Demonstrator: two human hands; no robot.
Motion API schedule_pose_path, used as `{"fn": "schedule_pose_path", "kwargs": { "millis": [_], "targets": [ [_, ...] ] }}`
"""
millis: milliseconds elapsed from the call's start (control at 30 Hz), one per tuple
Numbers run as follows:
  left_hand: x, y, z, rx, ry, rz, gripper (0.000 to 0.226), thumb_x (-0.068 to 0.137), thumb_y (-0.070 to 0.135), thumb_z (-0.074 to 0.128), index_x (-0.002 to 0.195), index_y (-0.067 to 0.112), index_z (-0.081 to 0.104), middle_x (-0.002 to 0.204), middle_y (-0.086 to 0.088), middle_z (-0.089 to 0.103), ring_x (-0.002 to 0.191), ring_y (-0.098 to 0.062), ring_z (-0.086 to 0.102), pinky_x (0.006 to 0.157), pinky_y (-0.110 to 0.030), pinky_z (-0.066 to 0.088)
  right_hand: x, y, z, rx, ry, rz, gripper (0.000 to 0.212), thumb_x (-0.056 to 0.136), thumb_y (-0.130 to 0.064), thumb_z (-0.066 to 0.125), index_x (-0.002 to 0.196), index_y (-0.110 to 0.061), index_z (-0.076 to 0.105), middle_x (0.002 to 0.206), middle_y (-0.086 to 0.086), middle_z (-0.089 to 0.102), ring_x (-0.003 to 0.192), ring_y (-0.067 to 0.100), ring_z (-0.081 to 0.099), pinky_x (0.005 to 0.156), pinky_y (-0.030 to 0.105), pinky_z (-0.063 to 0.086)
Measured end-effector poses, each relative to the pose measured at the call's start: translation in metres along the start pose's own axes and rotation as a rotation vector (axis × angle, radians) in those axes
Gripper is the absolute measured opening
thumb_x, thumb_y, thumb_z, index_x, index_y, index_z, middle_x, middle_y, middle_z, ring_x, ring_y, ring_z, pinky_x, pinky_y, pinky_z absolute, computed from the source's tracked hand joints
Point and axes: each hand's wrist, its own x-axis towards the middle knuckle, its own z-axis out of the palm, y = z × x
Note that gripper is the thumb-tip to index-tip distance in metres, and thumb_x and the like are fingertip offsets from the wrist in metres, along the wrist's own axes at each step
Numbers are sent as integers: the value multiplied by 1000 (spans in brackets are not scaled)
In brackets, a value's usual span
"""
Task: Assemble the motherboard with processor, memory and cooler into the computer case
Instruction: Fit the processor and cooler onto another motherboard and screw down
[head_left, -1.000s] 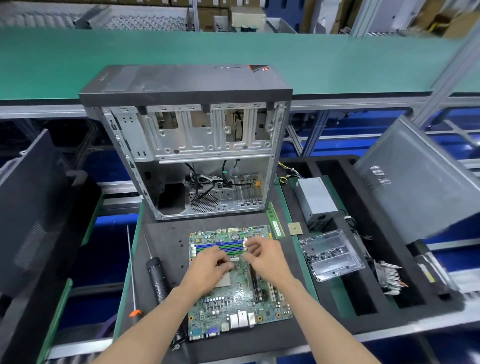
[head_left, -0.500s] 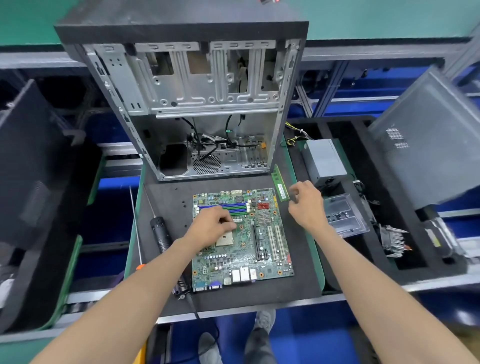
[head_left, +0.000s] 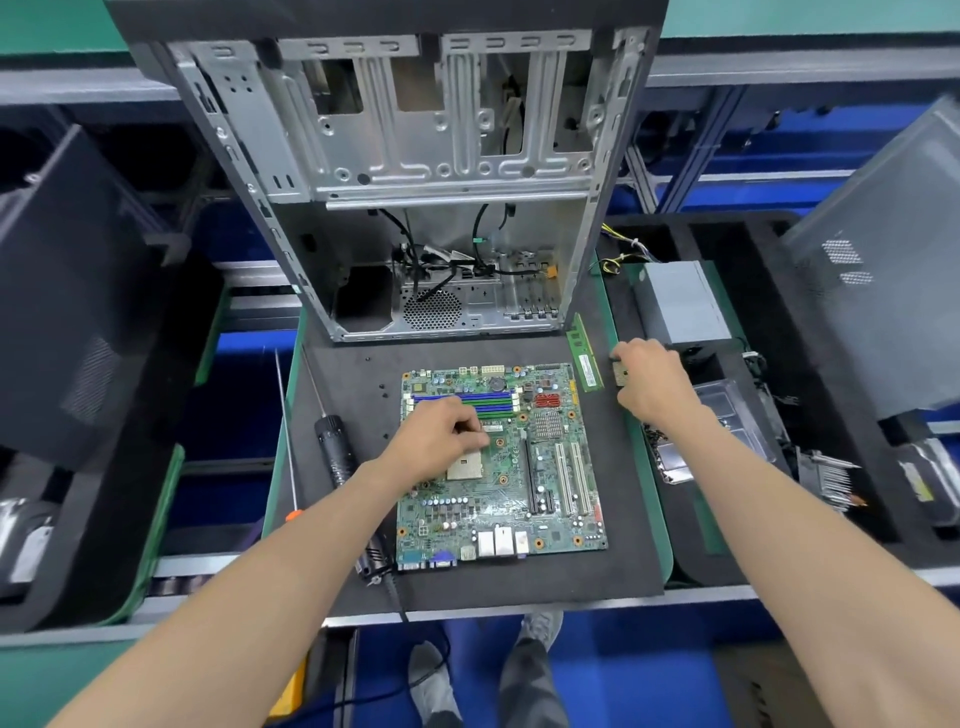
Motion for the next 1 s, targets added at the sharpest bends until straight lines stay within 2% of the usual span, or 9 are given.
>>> {"fn": "schedule_pose_path", "kwargs": {
  "millis": [200,333,400,500,567,633,700,833,1000],
  "targets": [
    [0,0,0,-7,-10,-1,19,89,31,73,72,26,64,83,10,61,75,-9,59,66,-25,43,6,4,-3,-166,18,-106,42,87,-3,62,128,-10,56,119,9,55,109,30,54,88,41,41],
    [0,1,0,-6,-8,-3,19,89,31,73,72,29,64,85,10,60,75,-8,59,66,-24,43,-2,6,-8,-149,82,-124,43,87,-14,68,129,-9,56,121,10,52,109,31,55,93,44,43],
    [-1,2,-1,-6,-5,-6,16,89,31,73,75,26,66,85,9,61,76,-8,60,67,-24,44,-12,-3,-10,13,108,-114,50,85,-19,73,131,-9,57,123,10,53,107,30,56,94,44,42],
    [-4,5,-2,-26,6,-4,17,88,29,74,73,28,67,82,11,64,73,-5,60,65,-21,43,-38,-31,-12,439,111,-96,50,77,-16,81,124,-11,62,114,2,56,99,22,60,95,40,49],
    [-6,7,-3,-36,7,-11,15,88,29,75,74,29,68,80,11,66,72,-4,61,65,-21,45,-57,-54,-8,665,83,-125,44,76,-9,81,117,-15,65,105,-6,60,93,10,62,91,27,52],
    [-8,8,-5,-34,1,-19,11,86,31,77,77,29,71,80,12,67,72,-2,62,65,-20,45,-74,-76,-2,779,51,-156,41,77,-8,78,113,-23,65,102,-14,63,93,-3,61,86,11,47],
    [-9,9,-8,-37,6,-26,9,85,34,77,82,26,74,77,15,68,71,2,61,63,-15,43,-86,-94,6,861,25,-173,41,76,-9,78,111,-27,66,102,-17,65,96,-7,60,83,6,44],
    [-16,9,-10,-69,57,-47,16,86,36,77,87,20,78,74,16,68,67,5,59,58,-8,39,-100,-116,18,1018,6,-146,43,74,-9,78,109,-31,67,97,-13,68,91,4,64,81,22,53],
    [-26,9,-10,-89,171,-74,18,87,36,76,77,20,74,72,11,68,67,-2,59,62,-18,44,-106,-128,26,1123,-19,-134,42,73,-6,77,106,-29,68,93,-3,69,80,12,65,76,31,59]
  ]
}}
